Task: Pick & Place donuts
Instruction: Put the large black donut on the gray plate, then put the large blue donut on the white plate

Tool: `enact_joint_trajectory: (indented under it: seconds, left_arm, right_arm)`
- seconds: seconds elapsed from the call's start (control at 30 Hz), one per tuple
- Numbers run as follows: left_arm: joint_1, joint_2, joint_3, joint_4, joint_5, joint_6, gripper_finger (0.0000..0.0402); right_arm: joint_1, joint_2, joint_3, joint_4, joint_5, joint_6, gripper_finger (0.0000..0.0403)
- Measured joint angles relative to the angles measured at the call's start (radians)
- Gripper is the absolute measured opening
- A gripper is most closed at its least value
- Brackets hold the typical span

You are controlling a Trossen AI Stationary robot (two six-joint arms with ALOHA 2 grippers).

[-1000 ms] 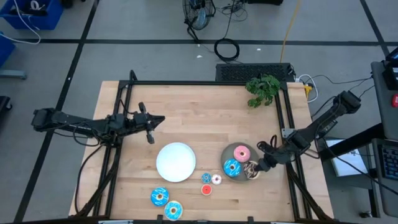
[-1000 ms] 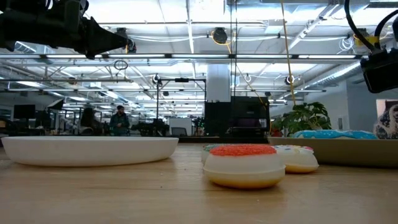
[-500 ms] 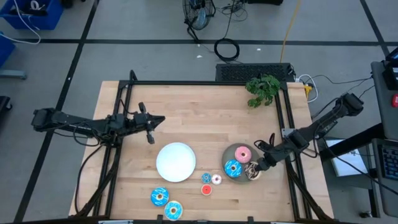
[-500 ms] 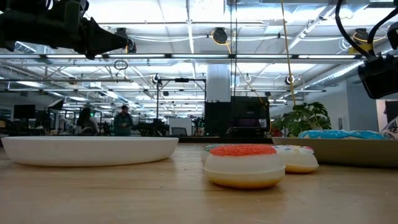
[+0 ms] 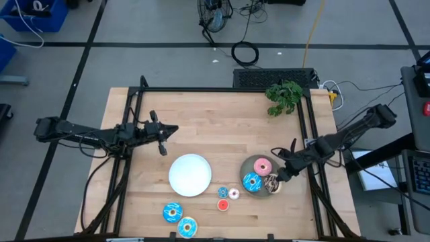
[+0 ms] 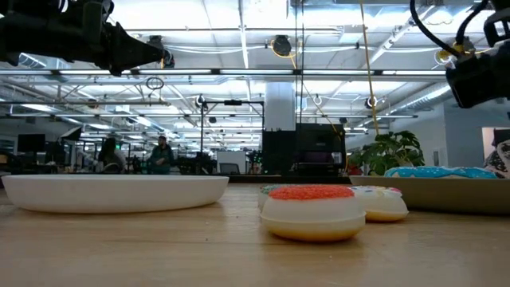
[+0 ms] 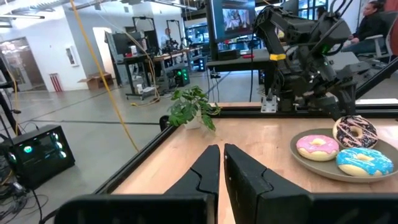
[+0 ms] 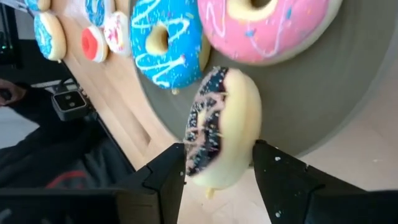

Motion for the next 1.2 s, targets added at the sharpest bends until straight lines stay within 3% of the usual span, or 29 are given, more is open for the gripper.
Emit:
enact_joint_trajectory:
  seconds: [0.13,0.37,0.53,0.67,0.8,0.87,1.1,1.2]
  left_arm:
    - [0.0,0.0,0.0,0.0,0.0,0.0,0.0031]
    - [0.0,0.0,0.0,-0.016,0.0,-0.002,0.0031]
    - [0.0,0.0,0.0,-0.015,-0.001,-0.002,0.0031]
    - [0.0,0.0,0.0,-0.015,-0.005,-0.003,0.0031]
    - [0.001,0.0,0.0,-0.029,-0.011,-0.007,0.0031]
    - [0.001,0.0,0.0,-0.032,-0.011,-0.01,0.0031]
    - [0.001,0.0,0.0,-0.032,-0.044,-0.011,0.0031]
    - [0.001,0.0,0.0,-0.032,-0.036,-0.003,0.0031]
  right_arm:
    - [-0.015,0.0,0.006,-0.038,0.021,-0.013,0.0174]
    - [-0.051,-0.027,0.014,-0.123,-0.031,-0.029,0.0174]
    - [-0.083,-0.052,0.081,-0.166,0.0,-0.13,0.0174]
    - [-0.104,-0.06,0.181,-0.318,0.099,-0.251,0.0172]
    - [-0.108,-0.077,0.305,-0.541,0.336,-0.387,0.0161]
    - [-0.103,-0.097,0.322,-0.526,0.426,-0.456,0.0156]
    - [-0.104,-0.119,0.321,-0.453,0.494,-0.805,0.0156]
    - [-0.104,-0.121,0.321,-0.385,0.581,-0.932,0.0151]
